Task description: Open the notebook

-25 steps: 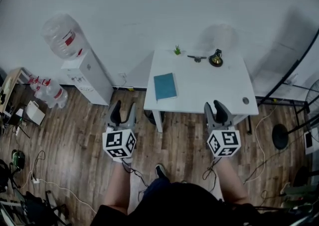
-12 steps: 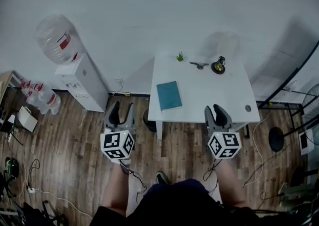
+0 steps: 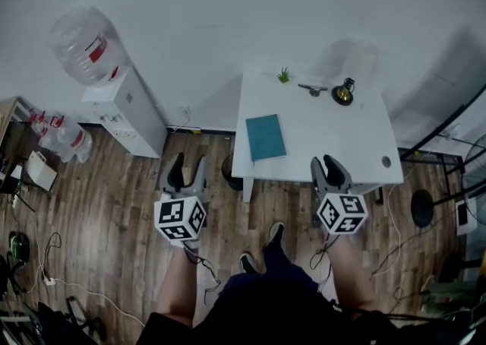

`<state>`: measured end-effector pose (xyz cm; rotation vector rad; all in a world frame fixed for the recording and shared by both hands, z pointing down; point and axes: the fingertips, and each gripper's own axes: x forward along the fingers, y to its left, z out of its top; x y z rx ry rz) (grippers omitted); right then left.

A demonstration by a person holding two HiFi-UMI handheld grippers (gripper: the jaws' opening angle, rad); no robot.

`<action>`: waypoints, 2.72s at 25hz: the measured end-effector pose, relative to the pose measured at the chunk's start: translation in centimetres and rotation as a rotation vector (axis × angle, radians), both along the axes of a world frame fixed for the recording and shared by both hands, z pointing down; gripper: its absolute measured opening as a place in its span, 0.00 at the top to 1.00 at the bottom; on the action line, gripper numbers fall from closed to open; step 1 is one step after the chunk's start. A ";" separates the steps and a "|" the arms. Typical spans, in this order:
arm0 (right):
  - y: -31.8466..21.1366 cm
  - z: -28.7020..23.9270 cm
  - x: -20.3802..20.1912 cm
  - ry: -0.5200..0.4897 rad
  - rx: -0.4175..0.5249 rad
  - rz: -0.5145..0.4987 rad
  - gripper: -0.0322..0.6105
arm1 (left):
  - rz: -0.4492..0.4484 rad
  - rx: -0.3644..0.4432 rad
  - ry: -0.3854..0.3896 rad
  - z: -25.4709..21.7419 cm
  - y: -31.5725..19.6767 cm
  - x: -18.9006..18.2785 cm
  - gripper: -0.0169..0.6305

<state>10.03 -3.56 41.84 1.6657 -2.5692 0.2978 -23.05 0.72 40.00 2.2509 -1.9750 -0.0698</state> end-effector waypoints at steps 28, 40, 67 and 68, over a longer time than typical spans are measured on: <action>-22.5 18.5 -0.5 -0.075 -0.444 -0.159 0.75 | -0.094 -0.212 -0.076 5.8 -17.9 3.4 0.62; -23.3 29.7 -2.6 0.061 -0.720 -0.222 0.68 | -0.048 -0.294 -0.060 8.8 -20.6 3.5 0.62; -21.1 34.7 -3.7 -0.070 -0.894 -0.080 0.90 | 0.212 -0.345 0.003 11.9 -27.0 1.0 0.63; -21.0 34.2 -3.6 -0.088 -0.889 -0.075 0.90 | 0.217 -0.343 0.003 11.8 -27.0 1.3 0.63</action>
